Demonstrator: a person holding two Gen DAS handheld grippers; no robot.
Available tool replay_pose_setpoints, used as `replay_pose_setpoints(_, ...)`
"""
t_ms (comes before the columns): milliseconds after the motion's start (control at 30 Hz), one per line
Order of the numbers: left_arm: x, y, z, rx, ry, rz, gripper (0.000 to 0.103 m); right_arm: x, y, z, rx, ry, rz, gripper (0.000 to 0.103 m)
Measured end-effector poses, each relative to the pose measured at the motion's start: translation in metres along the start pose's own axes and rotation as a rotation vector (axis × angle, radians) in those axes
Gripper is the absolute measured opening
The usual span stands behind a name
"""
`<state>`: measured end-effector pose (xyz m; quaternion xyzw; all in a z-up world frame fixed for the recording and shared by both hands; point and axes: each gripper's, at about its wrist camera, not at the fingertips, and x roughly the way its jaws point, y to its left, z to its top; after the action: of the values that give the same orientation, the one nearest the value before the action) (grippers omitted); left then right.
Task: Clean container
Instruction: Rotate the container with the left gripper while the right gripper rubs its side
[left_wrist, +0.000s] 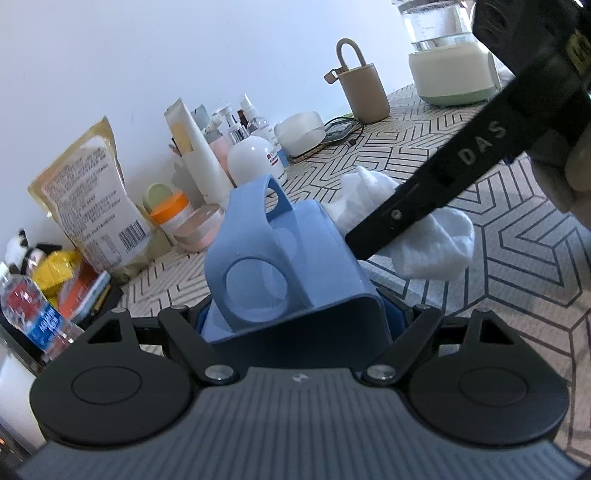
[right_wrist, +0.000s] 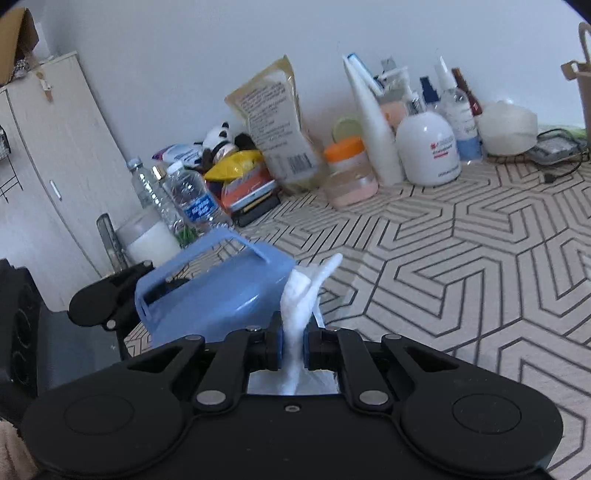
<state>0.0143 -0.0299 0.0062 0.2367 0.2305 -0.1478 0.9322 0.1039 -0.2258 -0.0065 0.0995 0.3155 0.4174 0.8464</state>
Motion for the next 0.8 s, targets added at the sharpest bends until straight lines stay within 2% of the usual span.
replay_pose_setpoints(233,0.006,0.009,-0.002,-0.093,0.003,-0.052,0.083,-0.005,-0.005,0.003,0.06,-0.033,0.103,0.012)
replay_pose_setpoints(333,0.011,0.023,-0.003,-0.181,0.01,-0.134,0.081,-0.009,-0.002,0.004,0.062,-0.06,0.153,0.012)
replay_pose_setpoints(533,0.009,0.025,-0.004,-0.247,0.015,-0.196,0.081,-0.012,0.022,0.004,-0.058,-0.097,0.187,0.012)
replay_pose_setpoints(800,0.014,0.032,-0.004,-0.29,0.032,-0.235,0.081,-0.005,0.051,0.005,-0.21,-0.08,0.215,0.012)
